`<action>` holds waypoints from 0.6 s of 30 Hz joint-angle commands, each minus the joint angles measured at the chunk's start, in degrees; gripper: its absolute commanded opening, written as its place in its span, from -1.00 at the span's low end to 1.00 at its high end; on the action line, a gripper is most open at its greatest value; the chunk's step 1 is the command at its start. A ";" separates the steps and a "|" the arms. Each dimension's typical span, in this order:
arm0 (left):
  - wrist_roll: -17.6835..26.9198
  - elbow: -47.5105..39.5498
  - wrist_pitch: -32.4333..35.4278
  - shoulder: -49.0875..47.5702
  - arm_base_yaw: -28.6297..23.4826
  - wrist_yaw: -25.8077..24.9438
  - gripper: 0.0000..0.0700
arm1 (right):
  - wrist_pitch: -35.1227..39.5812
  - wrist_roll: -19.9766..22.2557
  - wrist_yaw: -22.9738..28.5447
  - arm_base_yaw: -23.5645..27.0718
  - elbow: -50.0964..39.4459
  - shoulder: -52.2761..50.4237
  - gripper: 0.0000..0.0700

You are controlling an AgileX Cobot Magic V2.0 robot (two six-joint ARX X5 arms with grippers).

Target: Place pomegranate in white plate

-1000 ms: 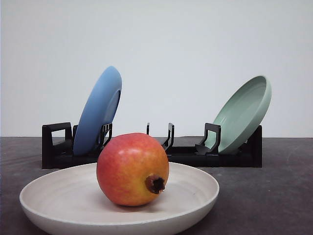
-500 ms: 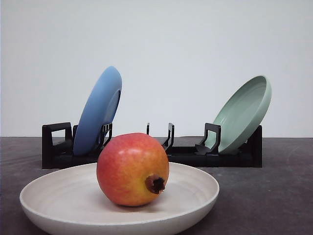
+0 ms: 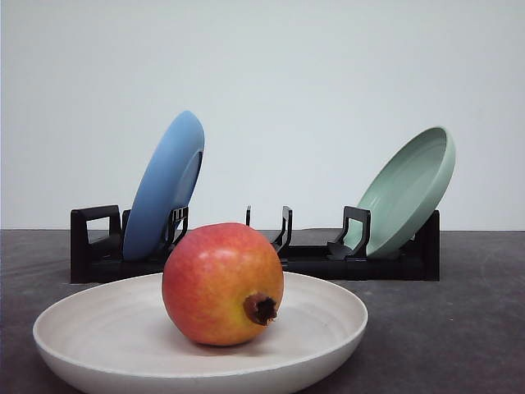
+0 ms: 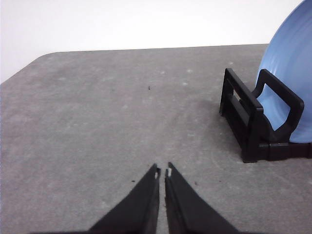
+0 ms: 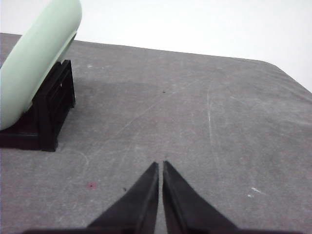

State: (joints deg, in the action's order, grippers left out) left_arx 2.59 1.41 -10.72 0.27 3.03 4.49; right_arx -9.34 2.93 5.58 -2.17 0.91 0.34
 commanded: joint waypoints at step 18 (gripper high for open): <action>0.81 -0.72 0.06 -0.11 -0.07 -0.11 -1.00 | 0.31 -0.61 -0.15 -0.06 -0.20 -0.13 -0.98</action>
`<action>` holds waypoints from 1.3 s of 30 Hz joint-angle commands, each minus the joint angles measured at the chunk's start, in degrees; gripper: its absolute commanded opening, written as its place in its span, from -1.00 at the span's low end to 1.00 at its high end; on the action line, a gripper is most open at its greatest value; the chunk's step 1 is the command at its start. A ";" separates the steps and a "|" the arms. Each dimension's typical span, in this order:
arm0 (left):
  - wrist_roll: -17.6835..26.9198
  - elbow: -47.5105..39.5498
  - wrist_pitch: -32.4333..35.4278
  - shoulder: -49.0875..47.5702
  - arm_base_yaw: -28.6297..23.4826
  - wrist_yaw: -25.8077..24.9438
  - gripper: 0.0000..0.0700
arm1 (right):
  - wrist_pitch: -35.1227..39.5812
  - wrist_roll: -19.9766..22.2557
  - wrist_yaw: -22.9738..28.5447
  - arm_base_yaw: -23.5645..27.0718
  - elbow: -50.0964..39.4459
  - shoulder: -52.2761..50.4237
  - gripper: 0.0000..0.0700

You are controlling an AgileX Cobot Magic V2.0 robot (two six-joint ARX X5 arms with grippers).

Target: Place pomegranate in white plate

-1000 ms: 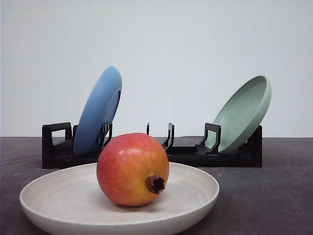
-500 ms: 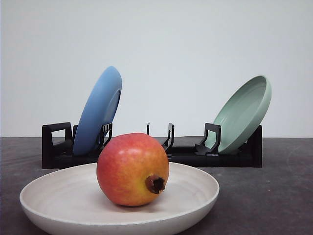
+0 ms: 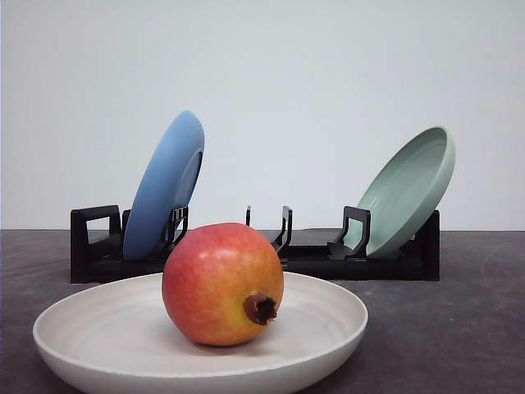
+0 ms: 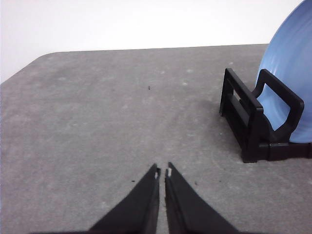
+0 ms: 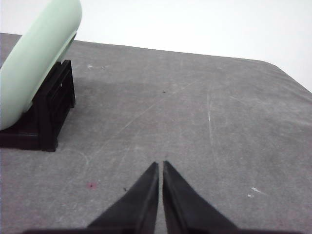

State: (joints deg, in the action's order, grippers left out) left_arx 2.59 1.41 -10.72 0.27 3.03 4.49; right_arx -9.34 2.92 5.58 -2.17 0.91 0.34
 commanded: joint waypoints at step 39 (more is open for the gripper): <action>0.81 -0.72 0.04 -0.11 -0.07 -0.11 -1.00 | 0.31 -0.59 -0.15 -0.06 -0.20 -0.13 -0.98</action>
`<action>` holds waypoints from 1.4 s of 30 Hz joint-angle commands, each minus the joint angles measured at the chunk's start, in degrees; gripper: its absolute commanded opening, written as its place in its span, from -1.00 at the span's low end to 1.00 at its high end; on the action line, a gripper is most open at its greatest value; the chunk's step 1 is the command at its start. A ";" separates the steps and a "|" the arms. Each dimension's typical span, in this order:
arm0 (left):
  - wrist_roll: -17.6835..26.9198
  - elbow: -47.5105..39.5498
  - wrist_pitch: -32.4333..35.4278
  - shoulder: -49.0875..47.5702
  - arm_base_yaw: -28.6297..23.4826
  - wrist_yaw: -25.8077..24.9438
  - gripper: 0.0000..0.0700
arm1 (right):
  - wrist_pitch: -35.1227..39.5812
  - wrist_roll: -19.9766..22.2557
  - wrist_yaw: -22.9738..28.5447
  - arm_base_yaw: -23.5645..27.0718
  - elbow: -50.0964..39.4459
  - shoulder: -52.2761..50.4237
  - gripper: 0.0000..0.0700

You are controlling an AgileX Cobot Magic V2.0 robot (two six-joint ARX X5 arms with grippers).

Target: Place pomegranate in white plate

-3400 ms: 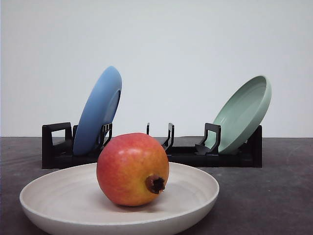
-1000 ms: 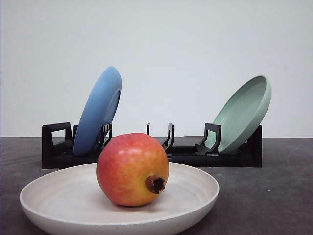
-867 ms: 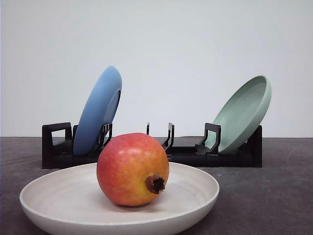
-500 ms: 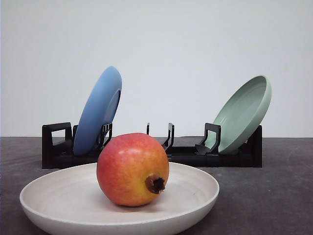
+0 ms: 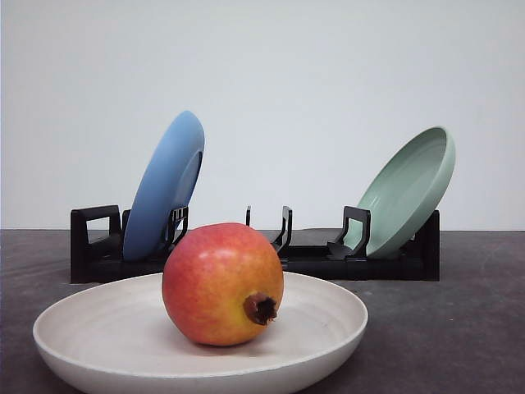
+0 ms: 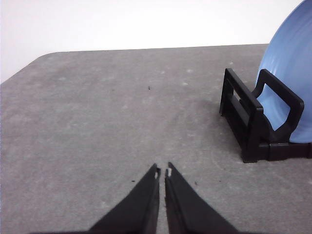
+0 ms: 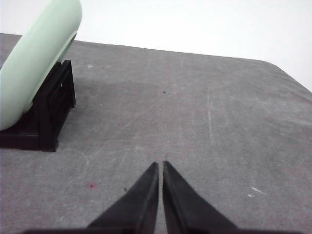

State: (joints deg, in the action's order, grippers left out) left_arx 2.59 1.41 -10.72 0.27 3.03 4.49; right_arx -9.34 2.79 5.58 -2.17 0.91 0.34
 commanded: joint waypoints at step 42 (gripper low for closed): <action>0.81 -0.72 0.04 -0.11 -0.07 -0.11 -1.00 | 0.31 -0.46 -0.15 -0.04 -0.20 -0.13 -0.98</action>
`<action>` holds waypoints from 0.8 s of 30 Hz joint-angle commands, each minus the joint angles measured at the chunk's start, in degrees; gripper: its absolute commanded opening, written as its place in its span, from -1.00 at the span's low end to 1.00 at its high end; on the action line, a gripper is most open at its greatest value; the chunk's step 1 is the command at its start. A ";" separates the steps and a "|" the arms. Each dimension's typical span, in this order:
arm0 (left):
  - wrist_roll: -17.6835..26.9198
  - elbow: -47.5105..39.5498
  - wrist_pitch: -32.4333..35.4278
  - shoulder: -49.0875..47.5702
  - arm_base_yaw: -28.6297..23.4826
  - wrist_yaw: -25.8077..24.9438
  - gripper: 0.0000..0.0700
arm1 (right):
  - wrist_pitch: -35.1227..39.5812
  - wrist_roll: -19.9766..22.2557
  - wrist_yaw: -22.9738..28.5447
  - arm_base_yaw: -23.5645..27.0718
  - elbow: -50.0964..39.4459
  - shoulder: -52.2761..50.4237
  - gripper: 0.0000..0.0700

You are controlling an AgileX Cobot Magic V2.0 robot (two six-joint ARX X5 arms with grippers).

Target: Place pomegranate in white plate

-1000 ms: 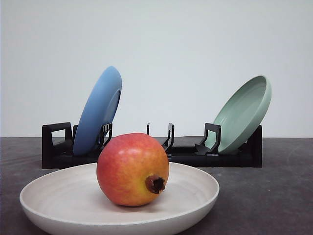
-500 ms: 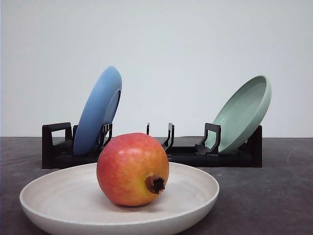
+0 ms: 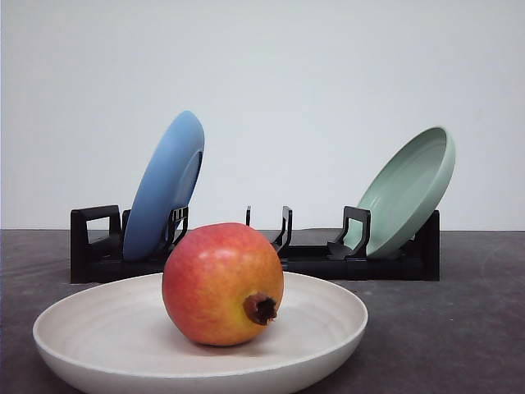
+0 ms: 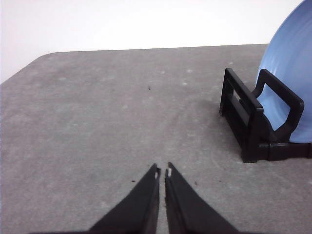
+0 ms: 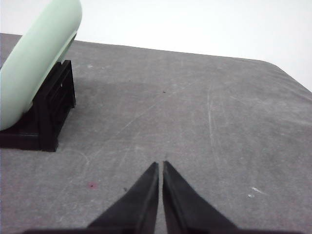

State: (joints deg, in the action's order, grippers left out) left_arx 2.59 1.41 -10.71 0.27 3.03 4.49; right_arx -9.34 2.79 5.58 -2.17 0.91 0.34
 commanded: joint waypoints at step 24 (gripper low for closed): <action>0.81 -0.72 0.03 -0.11 -0.07 -0.11 -1.00 | 0.31 -0.46 -0.15 -0.04 -0.20 -0.13 -0.98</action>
State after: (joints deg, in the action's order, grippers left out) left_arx 2.59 1.41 -10.70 0.27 3.03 4.49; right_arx -9.34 2.80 5.58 -2.17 0.91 0.34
